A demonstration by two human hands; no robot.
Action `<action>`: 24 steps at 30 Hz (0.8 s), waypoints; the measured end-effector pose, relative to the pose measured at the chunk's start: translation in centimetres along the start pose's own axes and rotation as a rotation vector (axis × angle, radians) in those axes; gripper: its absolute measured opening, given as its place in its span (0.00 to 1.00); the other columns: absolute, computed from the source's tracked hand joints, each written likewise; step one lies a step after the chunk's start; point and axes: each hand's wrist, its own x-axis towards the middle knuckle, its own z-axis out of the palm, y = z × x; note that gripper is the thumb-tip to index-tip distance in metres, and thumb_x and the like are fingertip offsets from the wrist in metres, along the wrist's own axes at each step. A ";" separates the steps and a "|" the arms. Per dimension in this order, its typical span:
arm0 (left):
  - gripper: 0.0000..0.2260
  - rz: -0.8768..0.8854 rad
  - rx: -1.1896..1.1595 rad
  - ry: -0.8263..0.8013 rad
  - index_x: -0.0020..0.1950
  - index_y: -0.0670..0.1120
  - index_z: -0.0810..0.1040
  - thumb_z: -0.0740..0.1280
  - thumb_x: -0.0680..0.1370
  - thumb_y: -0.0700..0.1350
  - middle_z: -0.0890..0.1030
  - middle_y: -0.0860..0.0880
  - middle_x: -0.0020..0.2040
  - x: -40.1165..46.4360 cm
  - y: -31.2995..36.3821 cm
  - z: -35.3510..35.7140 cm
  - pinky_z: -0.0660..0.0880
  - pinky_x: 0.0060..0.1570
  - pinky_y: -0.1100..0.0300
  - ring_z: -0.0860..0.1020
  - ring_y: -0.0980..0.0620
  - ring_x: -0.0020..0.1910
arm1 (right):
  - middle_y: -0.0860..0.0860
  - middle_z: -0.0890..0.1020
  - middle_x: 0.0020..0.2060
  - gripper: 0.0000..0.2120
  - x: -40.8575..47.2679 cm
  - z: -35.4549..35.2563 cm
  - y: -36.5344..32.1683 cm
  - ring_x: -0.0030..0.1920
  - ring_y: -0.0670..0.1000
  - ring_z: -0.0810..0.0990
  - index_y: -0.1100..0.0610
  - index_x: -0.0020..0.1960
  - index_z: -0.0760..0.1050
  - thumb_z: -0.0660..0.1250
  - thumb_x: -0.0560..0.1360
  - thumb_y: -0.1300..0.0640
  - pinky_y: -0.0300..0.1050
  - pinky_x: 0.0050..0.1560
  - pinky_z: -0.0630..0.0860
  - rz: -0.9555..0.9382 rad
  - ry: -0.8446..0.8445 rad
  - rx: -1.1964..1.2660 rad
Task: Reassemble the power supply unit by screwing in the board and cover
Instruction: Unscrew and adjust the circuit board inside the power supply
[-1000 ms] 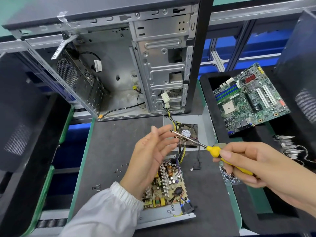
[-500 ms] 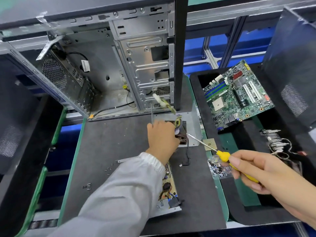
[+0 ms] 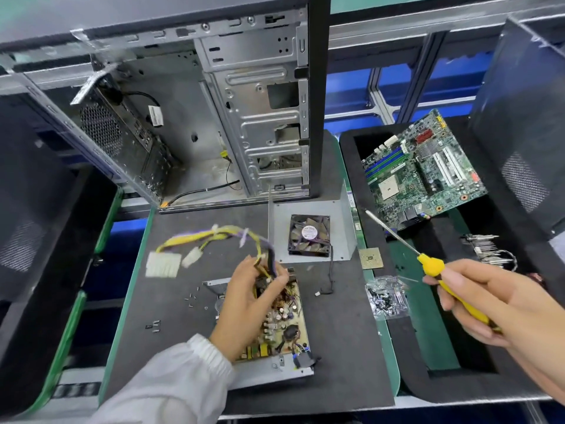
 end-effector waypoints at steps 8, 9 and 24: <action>0.08 0.107 0.113 -0.023 0.39 0.45 0.74 0.69 0.77 0.43 0.79 0.49 0.43 -0.8 -2.2 -2.9 0.53 0.76 0.59 0.79 0.52 0.52 | 0.48 0.75 0.25 0.12 1.7 2.2 0.7 0.22 0.46 0.61 0.49 0.35 0.79 0.64 0.76 0.54 0.33 0.22 0.57 0.178 -0.105 -0.202; 0.10 0.141 0.171 -0.029 0.39 0.45 0.73 0.67 0.79 0.45 0.77 0.51 0.42 -0.8 -2.4 -3.2 0.55 0.76 0.58 0.78 0.51 0.51 | 0.49 0.77 0.27 0.12 2.1 2.3 1.0 0.22 0.45 0.63 0.47 0.35 0.79 0.64 0.77 0.53 0.33 0.23 0.59 0.183 -0.124 -0.284; 0.05 0.132 0.236 0.099 0.47 0.49 0.71 0.56 0.79 0.46 0.79 0.57 0.54 -0.7 -4.5 -3.7 0.50 0.76 0.44 0.75 0.58 0.61 | 0.42 0.77 0.35 0.08 8.9 7.0 0.8 0.34 0.34 0.69 0.45 0.40 0.74 0.65 0.73 0.42 0.39 0.33 0.71 -0.012 -0.246 -1.037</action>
